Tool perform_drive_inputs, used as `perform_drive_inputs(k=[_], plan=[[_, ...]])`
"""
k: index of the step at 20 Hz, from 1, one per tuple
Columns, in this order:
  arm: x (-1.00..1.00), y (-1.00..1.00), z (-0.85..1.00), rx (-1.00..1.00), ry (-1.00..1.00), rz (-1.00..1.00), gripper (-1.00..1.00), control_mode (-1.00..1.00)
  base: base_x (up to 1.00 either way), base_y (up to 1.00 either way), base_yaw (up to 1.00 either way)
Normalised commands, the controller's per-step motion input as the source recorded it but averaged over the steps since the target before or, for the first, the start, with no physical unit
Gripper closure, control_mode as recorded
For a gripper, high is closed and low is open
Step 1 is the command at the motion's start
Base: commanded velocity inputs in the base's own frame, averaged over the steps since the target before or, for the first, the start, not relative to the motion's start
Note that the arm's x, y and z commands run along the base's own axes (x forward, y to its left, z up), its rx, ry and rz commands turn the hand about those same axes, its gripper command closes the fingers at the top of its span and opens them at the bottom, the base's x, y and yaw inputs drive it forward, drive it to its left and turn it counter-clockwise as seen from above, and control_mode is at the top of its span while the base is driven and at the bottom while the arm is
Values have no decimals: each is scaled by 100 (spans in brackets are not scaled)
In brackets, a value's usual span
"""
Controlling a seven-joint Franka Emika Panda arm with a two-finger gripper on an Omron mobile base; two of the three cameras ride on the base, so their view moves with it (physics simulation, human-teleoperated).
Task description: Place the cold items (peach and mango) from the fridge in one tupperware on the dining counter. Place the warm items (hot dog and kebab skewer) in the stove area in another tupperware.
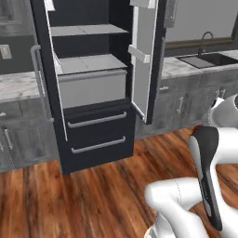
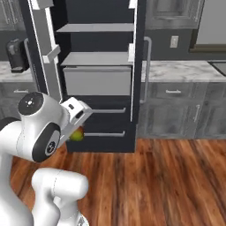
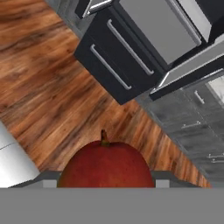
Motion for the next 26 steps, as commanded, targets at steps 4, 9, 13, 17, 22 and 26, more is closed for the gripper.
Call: perform_drive_inputs(k=[4, 9, 13, 17, 22, 26], plan=[[0, 0, 0, 0, 0, 0, 100, 100, -100, 46, -32], [0, 0, 0, 0, 0, 0, 100, 100, -100, 59, -34], [0, 0, 0, 0, 0, 0, 100, 100, -100, 53, -35], [0, 0, 0, 0, 0, 0, 100, 100, -100, 38, -34], [0, 0, 0, 0, 0, 0, 100, 100, -100, 13, -31], [0, 0, 0, 0, 0, 0, 100, 100, -100, 0, -24]])
